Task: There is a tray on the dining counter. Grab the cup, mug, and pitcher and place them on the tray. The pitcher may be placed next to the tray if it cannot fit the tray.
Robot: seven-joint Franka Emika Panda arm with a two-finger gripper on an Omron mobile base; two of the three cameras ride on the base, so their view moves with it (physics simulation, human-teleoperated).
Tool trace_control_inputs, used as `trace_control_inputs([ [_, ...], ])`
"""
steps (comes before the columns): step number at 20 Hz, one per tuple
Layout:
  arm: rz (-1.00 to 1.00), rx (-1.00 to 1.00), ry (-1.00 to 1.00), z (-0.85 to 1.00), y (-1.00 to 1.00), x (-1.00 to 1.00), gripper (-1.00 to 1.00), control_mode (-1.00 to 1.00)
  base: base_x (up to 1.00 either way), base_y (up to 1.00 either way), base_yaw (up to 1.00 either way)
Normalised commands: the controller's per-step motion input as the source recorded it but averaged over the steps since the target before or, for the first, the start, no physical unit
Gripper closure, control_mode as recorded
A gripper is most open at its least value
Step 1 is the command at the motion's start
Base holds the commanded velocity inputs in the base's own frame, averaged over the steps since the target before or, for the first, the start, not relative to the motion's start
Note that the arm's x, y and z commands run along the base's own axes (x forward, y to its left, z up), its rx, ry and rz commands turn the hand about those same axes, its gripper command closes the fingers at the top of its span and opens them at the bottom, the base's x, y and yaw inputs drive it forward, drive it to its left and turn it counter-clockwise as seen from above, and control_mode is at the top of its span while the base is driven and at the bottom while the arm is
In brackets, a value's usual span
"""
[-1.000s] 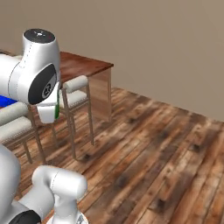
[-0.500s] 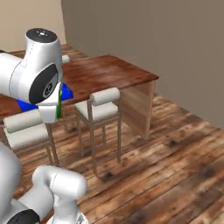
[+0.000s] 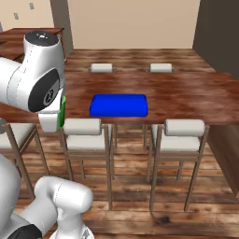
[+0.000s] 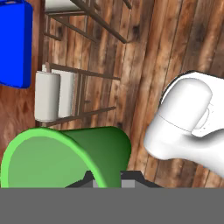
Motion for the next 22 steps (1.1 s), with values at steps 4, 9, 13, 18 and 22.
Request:
trace_control_inputs([
  [4,0.00,0.00,0.00,0.00,0.00,0.00,1.00,1.00,0.65,-0.46,0.75],
  [9,0.00,0.00,0.00,0.00,0.00,0.00,1.00,1.00,0.64,-0.53,0.51],
  [13,0.00,0.00,0.00,0.00,0.00,0.00,1.00,1.00,0.63,-0.46,0.28],
  [18,0.00,0.00,0.00,0.00,0.00,0.00,1.00,1.00,0.64,-0.49,-0.07],
  [22,0.00,0.00,0.00,0.00,0.00,0.00,1.00,1.00,0.57,-0.29,-0.37],
])
